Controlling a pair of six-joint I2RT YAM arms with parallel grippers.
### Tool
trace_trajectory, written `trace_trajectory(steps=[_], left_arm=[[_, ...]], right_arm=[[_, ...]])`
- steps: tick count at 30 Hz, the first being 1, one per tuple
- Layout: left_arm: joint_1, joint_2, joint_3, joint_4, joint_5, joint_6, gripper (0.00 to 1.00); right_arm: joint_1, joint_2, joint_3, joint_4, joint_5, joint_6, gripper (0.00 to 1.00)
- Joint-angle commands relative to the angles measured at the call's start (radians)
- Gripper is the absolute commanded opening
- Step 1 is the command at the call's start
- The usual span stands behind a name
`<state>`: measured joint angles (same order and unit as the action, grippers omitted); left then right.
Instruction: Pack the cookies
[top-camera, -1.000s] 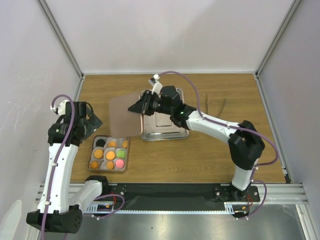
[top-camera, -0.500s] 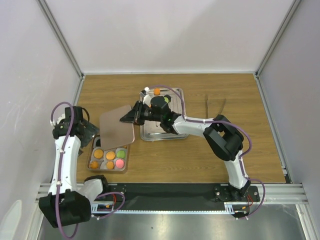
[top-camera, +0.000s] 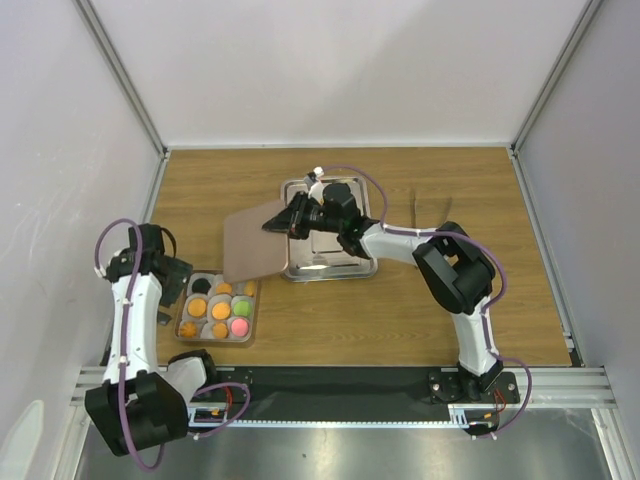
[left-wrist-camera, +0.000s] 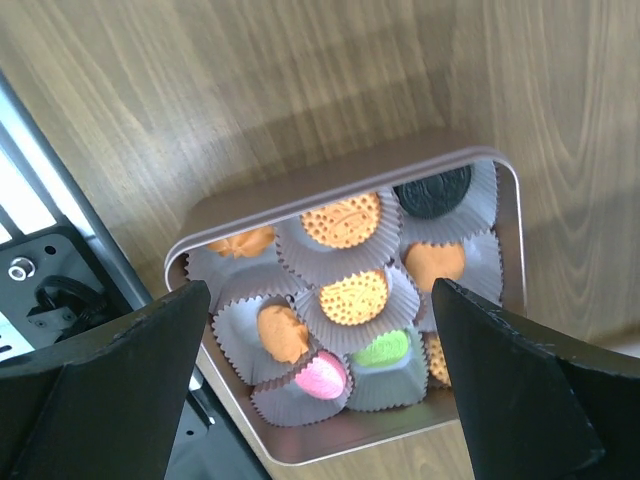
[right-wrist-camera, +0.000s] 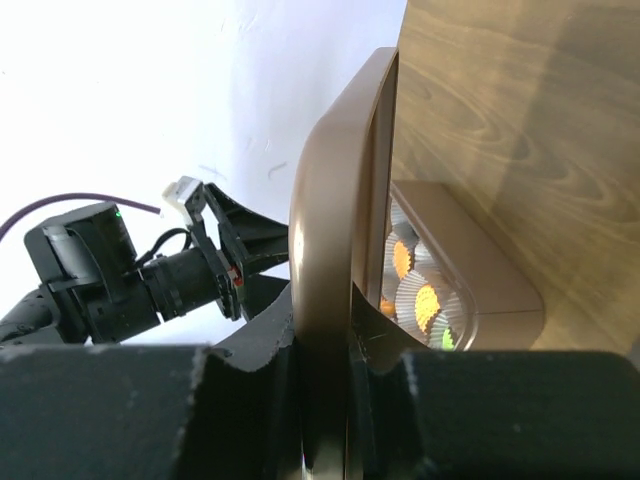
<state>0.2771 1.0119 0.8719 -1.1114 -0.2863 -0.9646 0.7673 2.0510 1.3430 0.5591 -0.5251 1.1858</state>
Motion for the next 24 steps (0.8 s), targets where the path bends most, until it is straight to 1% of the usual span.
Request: trace_trajectory(steps=[1,4,7,10,14,21,24], left_arm=[[0.028,-0.004,-0.016,0.004,-0.045,-0.051,1.00],[0.085,0.001,-0.048,0.050,-0.001,-0.025,1.00],[0.119,0.027,-0.068,0.114,0.041,0.013,1.00],[0.174,0.065,-0.060,0.160,0.055,0.056,1.00],[0.218,0.108,-0.040,0.205,0.062,0.084,1.00],[0.246,0.186,-0.062,0.258,0.088,0.057,0.98],[0.247,0.211,-0.088,0.288,0.111,0.027,0.94]], right_arm=[[-0.010,-0.064,0.004,0.059,-0.041,0.012,0.00],[-0.022,-0.081,-0.001,0.047,-0.052,-0.005,0.00],[-0.039,-0.095,-0.007,0.027,-0.064,-0.032,0.00],[-0.057,-0.115,-0.024,0.025,-0.076,-0.040,0.00],[-0.080,-0.140,-0.056,0.027,-0.088,-0.046,0.00],[-0.111,-0.156,-0.080,0.032,-0.098,-0.046,0.00],[-0.117,-0.161,-0.081,0.030,-0.101,-0.049,0.00]])
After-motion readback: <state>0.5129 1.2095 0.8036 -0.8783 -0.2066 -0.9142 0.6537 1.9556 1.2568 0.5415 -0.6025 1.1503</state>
